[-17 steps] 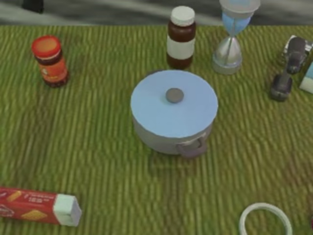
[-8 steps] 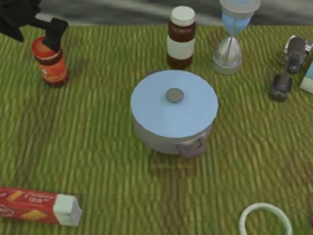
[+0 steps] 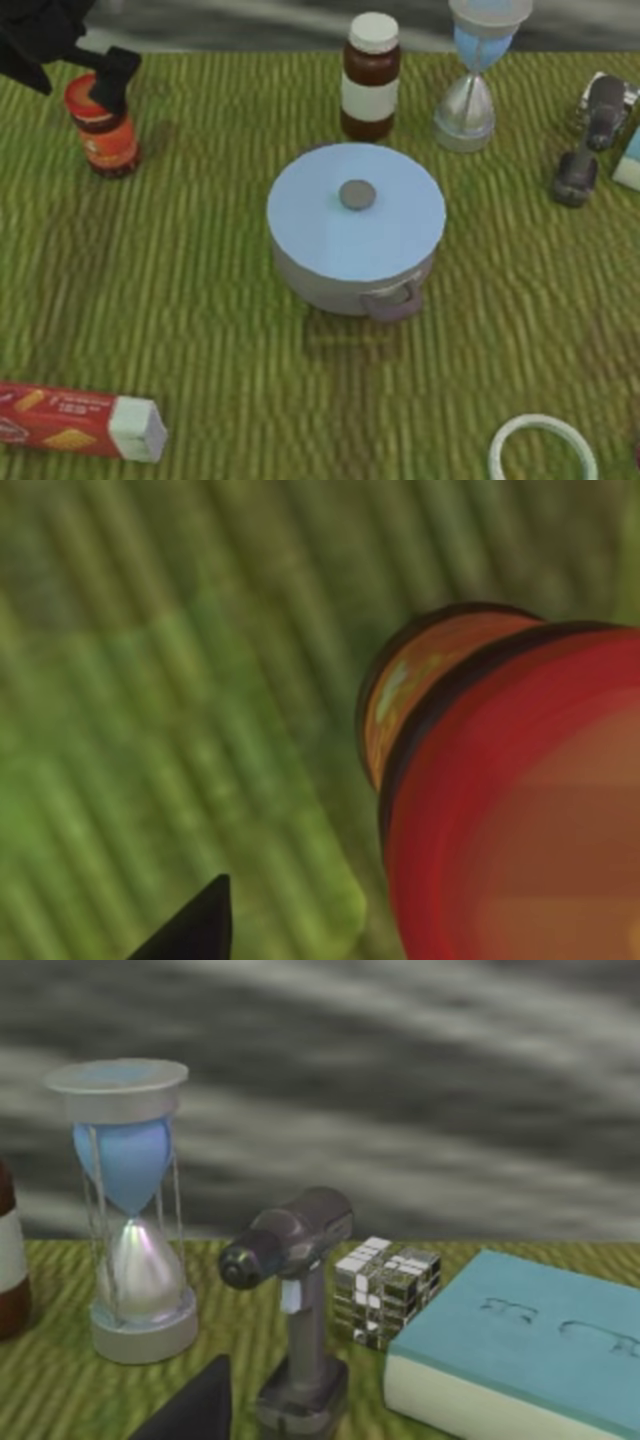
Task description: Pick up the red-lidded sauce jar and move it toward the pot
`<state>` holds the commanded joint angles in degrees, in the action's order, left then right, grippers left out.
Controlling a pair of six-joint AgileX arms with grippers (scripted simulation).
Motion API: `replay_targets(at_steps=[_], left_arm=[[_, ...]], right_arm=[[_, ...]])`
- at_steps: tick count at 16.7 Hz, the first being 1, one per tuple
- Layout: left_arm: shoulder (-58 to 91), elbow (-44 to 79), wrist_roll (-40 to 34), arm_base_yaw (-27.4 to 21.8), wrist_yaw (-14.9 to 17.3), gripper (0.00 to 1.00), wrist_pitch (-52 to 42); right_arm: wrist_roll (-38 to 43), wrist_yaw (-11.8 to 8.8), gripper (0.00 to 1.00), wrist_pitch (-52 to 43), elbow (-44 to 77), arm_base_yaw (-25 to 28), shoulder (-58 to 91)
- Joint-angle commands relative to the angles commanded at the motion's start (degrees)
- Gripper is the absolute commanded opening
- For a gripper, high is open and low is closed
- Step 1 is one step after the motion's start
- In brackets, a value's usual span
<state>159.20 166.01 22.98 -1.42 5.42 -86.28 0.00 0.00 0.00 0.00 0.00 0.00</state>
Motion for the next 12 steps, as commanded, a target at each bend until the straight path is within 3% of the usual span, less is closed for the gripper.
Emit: replay_targets(at_steps=[8,12], left_arm=[[-0.9,-12.0,-0.3,-0.3,-0.1,1.0,11.1],[-0.9,-12.7,-0.3,-0.3,-0.1,1.0,11.8]], right_arm=[[0.0,0.0,1.0,0.0,0.0,0.0,0.0],[0.0,0.0,1.0,0.0,0.0,0.0,0.0]])
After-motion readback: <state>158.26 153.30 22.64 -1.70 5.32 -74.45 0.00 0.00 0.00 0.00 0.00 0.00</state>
